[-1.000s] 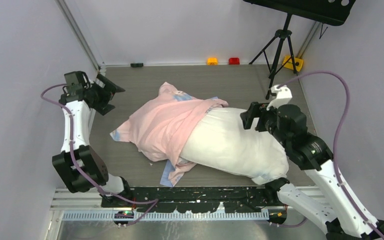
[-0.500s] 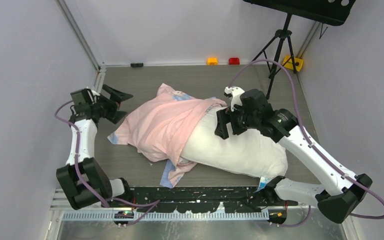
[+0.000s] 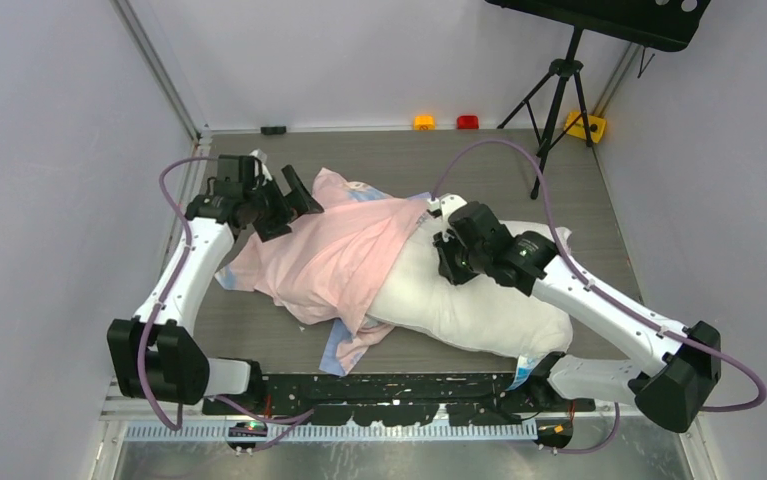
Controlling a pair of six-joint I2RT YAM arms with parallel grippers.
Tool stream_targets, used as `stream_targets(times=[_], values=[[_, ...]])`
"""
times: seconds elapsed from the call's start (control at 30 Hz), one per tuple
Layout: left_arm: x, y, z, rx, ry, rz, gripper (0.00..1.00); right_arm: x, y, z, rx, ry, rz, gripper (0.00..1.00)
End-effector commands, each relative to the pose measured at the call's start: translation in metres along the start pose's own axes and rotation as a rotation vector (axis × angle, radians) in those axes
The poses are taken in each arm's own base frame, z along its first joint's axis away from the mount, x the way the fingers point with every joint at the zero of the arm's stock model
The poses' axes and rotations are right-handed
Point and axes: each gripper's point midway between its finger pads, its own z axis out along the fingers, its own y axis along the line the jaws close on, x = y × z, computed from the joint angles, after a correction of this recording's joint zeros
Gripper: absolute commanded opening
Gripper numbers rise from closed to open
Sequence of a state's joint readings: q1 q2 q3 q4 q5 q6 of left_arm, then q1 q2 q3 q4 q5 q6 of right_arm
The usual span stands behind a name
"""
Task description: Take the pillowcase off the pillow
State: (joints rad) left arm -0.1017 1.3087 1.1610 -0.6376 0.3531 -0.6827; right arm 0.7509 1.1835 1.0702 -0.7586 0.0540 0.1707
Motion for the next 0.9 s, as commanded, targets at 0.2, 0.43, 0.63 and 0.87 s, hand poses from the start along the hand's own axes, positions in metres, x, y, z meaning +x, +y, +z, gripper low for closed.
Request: stream_targets(times=[0.2, 0.43, 0.63, 0.87], values=[[-0.004, 0.003, -0.004, -0.201, -0.026, 0.318, 1.0, -0.001, -0.011, -0.014, 0.036, -0.182, 0.093, 0.0], [0.013, -0.013, 0.024, -0.07, 0.113, 0.362, 0.98, -0.001, -0.008, -0.01, 0.031, -0.114, 0.07, 0.0], [0.007, -0.016, 0.032, -0.073, 0.121, 0.361, 0.32, -0.001, -0.007, -0.016, 0.026, -0.131, 0.087, 0.0], [-0.037, 0.011, 0.002, -0.257, -0.017, 0.371, 0.0, -0.001, -0.026, -0.025, 0.13, -0.169, 0.15, 0.0]])
